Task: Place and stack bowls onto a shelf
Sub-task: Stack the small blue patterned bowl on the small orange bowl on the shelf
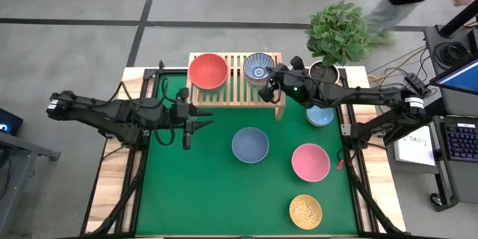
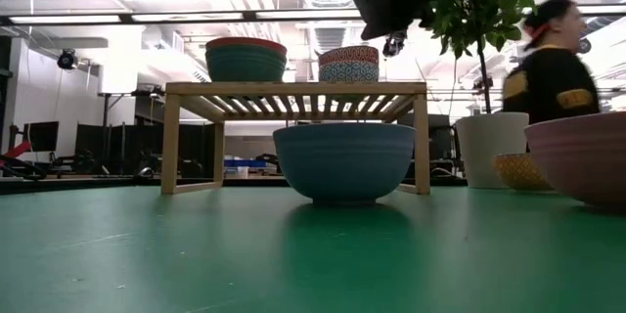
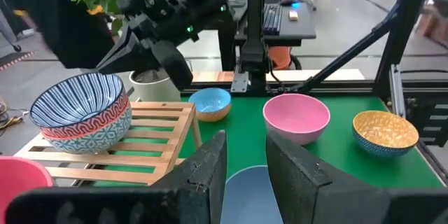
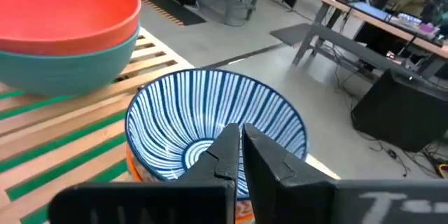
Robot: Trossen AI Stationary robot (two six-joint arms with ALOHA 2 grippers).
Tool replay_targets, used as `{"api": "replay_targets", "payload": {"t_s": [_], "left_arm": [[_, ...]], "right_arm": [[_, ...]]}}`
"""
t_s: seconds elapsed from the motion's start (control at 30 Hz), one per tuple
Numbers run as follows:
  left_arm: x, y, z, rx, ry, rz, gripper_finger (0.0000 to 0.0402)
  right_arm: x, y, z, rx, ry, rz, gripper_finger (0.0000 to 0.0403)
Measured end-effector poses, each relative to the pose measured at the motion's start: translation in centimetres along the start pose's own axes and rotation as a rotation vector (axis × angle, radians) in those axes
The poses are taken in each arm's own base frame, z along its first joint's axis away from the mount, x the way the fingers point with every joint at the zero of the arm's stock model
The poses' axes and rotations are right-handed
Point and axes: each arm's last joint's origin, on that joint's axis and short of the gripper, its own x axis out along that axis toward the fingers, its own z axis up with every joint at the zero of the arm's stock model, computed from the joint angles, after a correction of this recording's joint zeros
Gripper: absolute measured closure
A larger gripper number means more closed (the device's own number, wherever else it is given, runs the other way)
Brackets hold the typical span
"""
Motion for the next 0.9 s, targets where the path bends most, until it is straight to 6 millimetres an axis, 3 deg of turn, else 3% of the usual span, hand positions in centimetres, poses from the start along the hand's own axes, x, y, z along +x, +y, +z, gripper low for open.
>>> {"api": "replay_targets", "payload": {"t_s": [0.9], "left_arm": [[0.7,-0.3,-1.1,-0.013,-0.018,-0.005,0.0318]], "right_arm": [[1.1,0.5,-1.4,0.059,0.048,-0.005,0.0394]]}}
